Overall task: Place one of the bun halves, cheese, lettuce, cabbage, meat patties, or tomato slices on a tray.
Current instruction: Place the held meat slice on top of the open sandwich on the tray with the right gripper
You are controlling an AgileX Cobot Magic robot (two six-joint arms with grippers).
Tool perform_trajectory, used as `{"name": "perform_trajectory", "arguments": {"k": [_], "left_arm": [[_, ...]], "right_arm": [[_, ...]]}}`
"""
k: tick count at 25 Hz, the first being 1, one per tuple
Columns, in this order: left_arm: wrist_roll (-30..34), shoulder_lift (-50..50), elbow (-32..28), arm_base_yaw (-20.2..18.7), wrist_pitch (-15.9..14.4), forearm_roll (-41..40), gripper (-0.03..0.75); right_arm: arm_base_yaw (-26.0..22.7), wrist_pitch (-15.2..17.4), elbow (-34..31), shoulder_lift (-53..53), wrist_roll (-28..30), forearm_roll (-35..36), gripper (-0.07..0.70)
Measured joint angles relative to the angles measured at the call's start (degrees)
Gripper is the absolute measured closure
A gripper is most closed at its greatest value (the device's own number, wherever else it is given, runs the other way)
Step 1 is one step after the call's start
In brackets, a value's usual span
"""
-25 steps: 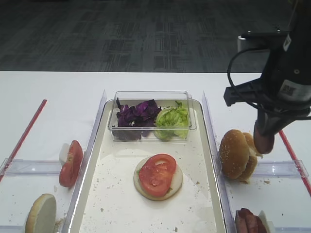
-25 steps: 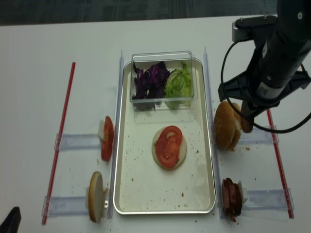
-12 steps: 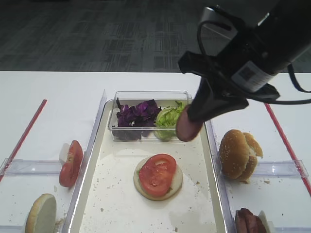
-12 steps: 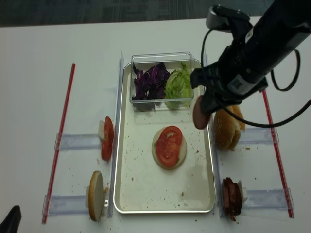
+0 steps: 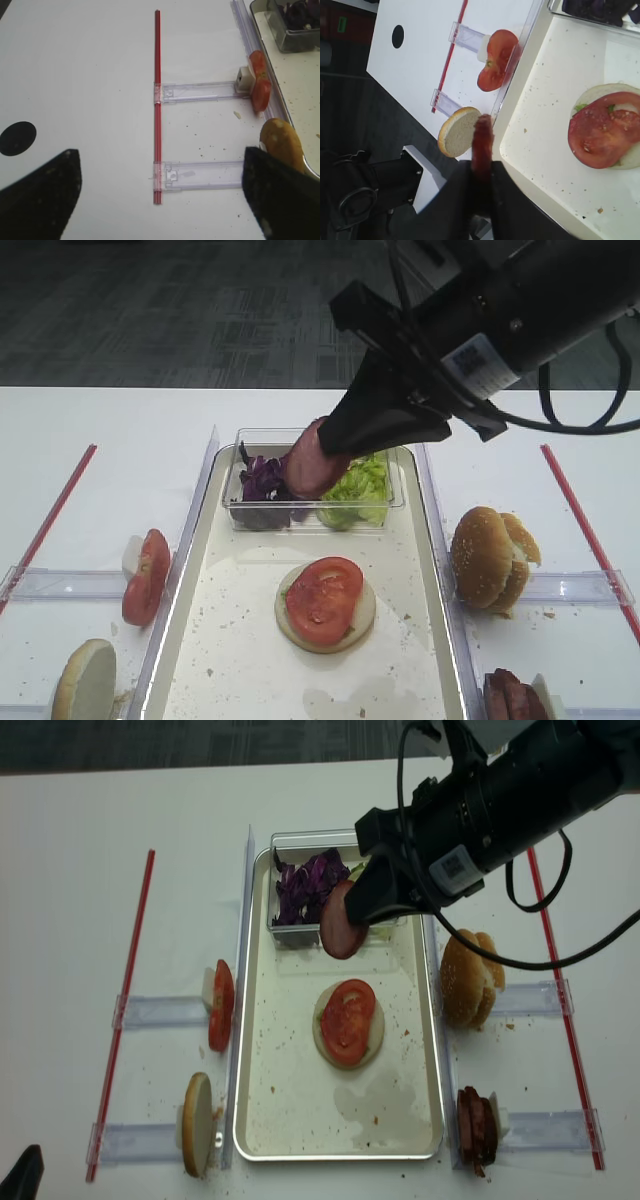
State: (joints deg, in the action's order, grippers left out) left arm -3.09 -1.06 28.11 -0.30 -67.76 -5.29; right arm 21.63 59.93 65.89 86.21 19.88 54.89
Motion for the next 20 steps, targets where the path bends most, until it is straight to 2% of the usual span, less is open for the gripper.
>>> {"name": "perform_trajectory", "arguments": {"k": [20], "left_arm": [[0.0, 0.0, 0.0, 0.0, 0.0, 0.0, 0.117]], "right_arm": [[0.0, -1.1, 0.1, 21.0, 7.1, 2.2, 0.514]]}}
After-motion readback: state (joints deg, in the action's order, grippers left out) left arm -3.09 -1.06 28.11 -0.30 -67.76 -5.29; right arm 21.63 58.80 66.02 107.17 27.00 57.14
